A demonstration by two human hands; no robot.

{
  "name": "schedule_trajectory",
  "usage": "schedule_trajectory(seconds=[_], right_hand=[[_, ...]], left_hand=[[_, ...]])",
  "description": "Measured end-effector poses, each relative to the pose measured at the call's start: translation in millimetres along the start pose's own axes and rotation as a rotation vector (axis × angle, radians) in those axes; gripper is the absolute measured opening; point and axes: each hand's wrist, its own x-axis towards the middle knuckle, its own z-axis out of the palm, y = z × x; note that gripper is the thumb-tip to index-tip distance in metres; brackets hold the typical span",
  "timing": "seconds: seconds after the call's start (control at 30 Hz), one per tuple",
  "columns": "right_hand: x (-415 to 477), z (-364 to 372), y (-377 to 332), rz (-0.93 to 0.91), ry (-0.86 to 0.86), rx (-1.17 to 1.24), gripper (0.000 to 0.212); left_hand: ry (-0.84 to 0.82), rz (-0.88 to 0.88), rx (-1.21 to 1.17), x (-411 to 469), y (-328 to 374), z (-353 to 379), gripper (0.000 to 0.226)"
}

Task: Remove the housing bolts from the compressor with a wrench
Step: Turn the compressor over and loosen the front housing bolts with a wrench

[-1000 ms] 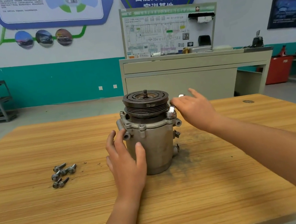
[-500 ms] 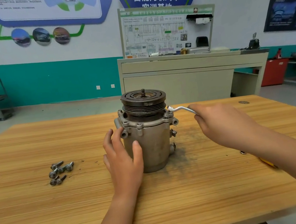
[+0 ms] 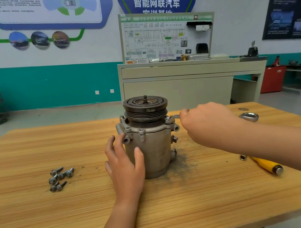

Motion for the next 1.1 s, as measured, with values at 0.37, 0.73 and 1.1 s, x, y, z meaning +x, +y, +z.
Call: schedule_trajectory(seconds=[0.37, 0.73, 1.1], right_hand=[[21.2, 36.3, 44.2, -0.181, 0.172, 0.004, 0.046], [69.8, 69.3, 49.1, -0.271, 0.447, 0.038, 0.037], [56.4, 71.4, 26.1, 0.185, 0.765, 0.929, 0.023]], left_hand=[[-0.008, -0.003, 0.005, -2.3, 1.7, -4.6, 0.053], [-0.014, -0.027, -0.007, 3.1, 4.6, 0.4, 0.057], [-0.002, -0.012, -0.047, 4.0, 3.4, 0.6, 0.052]])
